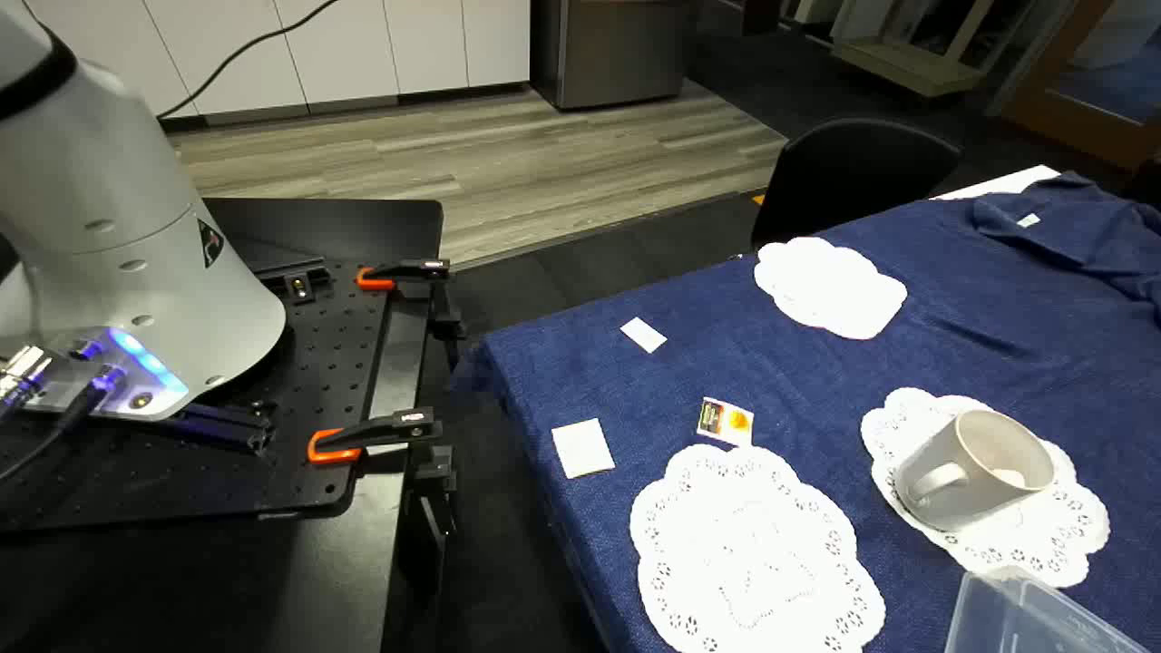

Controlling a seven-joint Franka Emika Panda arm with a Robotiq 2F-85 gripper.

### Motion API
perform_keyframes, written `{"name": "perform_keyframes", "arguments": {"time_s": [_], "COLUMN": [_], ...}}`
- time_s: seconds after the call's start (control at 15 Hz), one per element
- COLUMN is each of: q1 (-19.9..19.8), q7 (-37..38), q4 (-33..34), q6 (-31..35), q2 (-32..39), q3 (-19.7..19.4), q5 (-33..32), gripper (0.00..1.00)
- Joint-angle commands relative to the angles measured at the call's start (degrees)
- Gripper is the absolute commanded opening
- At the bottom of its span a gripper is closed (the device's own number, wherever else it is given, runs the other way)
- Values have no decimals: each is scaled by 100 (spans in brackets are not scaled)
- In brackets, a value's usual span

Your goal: Remove the marker from the mug

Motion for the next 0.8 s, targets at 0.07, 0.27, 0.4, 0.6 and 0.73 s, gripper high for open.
{"name": "perform_keyframes", "arguments": {"time_s": [0.07,0.27,0.4,0.6,0.73], "q1": [-9,-9,-9,-124,-204], "q7": [-8,-8,-8,424,810], "q4": [10,10,10,108,193], "q6": [-17,-17,-17,205,402], "q2": [-2,-2,-2,193,365], "q3": [7,7,7,216,343], "q5": [7,7,7,-203,-357], "gripper": [100,100,100,100,100]}}
